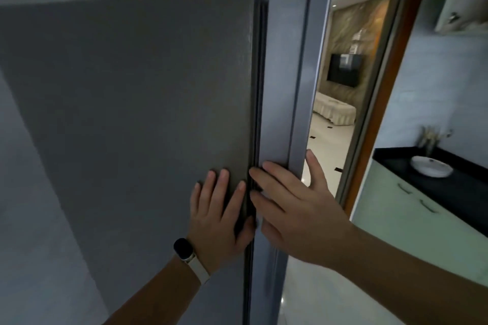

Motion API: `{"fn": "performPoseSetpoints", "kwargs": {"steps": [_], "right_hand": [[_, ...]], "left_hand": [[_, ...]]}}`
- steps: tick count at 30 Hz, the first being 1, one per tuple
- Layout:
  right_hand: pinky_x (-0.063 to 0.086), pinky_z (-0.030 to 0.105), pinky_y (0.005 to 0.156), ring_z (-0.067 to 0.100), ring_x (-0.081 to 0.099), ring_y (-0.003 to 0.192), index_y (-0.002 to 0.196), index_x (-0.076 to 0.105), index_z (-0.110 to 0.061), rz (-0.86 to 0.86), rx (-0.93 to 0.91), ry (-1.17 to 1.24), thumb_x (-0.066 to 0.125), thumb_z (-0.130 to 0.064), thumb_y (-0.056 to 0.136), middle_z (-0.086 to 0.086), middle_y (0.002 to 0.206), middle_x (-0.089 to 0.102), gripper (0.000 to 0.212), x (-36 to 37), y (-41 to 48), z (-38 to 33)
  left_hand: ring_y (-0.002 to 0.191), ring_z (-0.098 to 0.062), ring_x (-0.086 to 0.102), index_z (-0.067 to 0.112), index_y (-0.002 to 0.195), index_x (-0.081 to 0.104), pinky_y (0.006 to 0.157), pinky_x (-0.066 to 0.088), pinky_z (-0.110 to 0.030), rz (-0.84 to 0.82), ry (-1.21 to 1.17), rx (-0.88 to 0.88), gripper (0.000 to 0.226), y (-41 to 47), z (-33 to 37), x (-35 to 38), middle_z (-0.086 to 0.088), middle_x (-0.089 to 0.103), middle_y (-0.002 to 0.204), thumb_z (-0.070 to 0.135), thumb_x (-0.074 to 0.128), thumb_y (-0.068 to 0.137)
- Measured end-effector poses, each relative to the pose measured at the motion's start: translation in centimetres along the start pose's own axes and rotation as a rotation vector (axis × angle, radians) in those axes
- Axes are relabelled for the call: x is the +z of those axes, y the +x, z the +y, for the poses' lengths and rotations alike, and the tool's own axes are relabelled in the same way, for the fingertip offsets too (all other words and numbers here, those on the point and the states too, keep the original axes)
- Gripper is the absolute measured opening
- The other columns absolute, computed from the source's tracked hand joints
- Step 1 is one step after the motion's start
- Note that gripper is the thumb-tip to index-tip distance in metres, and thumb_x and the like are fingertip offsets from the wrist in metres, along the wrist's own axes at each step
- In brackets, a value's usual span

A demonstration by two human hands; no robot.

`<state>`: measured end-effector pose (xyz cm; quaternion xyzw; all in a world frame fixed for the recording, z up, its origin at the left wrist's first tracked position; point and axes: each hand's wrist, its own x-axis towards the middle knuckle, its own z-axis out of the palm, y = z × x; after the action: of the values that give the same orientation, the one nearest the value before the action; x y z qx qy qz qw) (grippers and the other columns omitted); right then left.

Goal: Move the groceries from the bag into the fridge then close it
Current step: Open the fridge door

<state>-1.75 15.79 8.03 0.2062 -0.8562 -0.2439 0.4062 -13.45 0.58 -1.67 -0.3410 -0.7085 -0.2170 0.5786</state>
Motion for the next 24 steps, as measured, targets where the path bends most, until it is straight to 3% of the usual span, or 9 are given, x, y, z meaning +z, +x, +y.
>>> {"fn": "performPoseSetpoints", "kwargs": {"steps": [3,9,14,24], "right_hand": [[0.021,0.067,0.109,0.024,0.047,0.132,0.114,0.066,-0.019,-0.002,0.002,-0.050,0.039,-0.033,0.096,0.007,0.136,0.058,0.036,0.06,0.10,-0.02],[0.018,0.066,0.111,0.023,0.046,0.131,0.112,0.066,-0.021,0.005,0.038,-0.097,0.042,-0.035,0.093,0.005,0.134,0.060,0.034,0.14,0.23,-0.52],[0.014,0.064,0.112,0.023,0.046,0.131,0.113,0.066,-0.023,-0.003,0.051,-0.087,0.041,-0.037,0.093,0.003,0.133,0.061,0.036,0.10,0.24,-0.56],[0.021,0.067,0.110,0.024,0.048,0.130,0.110,0.068,-0.022,-0.005,0.058,-0.100,0.047,-0.034,0.088,0.004,0.130,0.062,0.032,-0.01,0.28,-0.74]], "left_hand": [[0.149,-0.027,0.017,0.021,0.146,0.032,0.116,0.020,-0.050,0.048,0.005,0.022,0.060,0.02,-0.38,0.54,-0.006,0.014,0.163,0.047,0.042,0.092],[0.149,-0.027,0.018,0.020,0.142,0.036,0.115,0.021,-0.050,0.085,0.012,0.065,0.059,-0.07,-0.68,0.76,-0.011,0.028,0.152,0.047,0.045,0.090],[0.149,-0.027,0.018,0.022,0.144,0.035,0.115,0.021,-0.049,0.085,-0.001,0.062,0.061,-0.15,-0.64,0.82,-0.008,0.022,0.160,0.048,0.045,0.090],[0.141,-0.032,0.030,0.022,0.144,0.036,0.114,0.024,-0.050,0.073,-0.002,0.067,0.065,-0.19,-0.62,0.61,-0.010,0.028,0.153,0.046,0.052,0.086]]}}
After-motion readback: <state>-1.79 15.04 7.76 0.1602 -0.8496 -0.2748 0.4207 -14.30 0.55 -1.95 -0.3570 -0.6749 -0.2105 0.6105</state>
